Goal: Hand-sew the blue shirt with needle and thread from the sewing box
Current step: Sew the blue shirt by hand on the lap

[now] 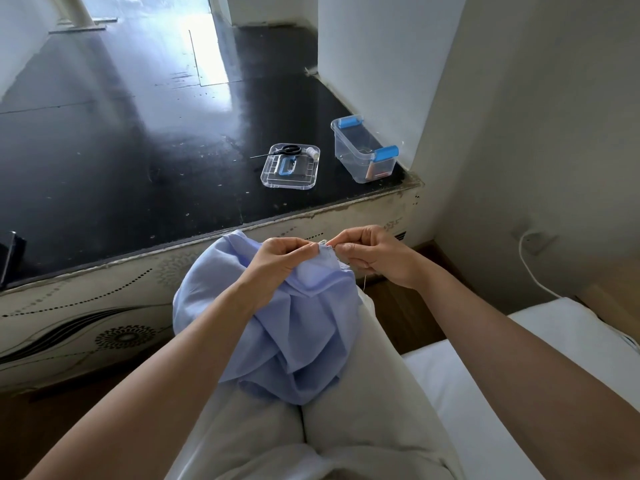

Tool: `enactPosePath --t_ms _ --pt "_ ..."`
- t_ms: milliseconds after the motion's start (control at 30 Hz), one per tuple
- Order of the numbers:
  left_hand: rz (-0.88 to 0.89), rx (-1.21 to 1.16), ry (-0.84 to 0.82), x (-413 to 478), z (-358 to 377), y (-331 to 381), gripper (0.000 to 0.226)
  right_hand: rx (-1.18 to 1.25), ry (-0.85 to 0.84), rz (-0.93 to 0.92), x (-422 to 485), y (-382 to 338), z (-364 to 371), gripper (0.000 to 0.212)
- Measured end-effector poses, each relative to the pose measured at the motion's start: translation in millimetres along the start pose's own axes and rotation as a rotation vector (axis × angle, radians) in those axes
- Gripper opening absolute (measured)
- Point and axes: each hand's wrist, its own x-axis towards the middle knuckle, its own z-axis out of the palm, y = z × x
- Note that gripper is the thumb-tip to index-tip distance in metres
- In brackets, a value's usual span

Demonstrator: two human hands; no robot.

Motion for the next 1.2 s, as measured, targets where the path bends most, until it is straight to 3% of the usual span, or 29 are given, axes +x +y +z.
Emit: enactPosePath --t_ms 67,200,300,700,900,1033,1200 --pt "-0.017 -0.024 0.001 0 -2 -4 0.036 0.010 0.024 -0.005 2 5 3 0.024" --pt "-0.027 -0.078 0.041 0 -3 -9 0.012 0.056 0.048 0.002 5 12 8 0.023" --pt "-0.002 -0.055 0.092 4 -4 -16 0.022 0.049 0.040 0.015 5 13 7 0.023" --pt "0.084 0.074 0.138 10 -4 -15 0.006 -0.105 0.100 0.018 4 3 4 0.017" --pt "0.210 0.269 0.257 14 2 -18 0.002 -0.245 0.160 -0.034 10 8 6 0.012" --pt "0.266 0.427 0.348 20 2 -25 0.007 -0.290 0.196 -0.042 14 10 10 0.016" --pt "0.280 0.409 0.304 17 -2 -24 0.020 -0.253 0.130 -0.040 11 10 10 0.024"
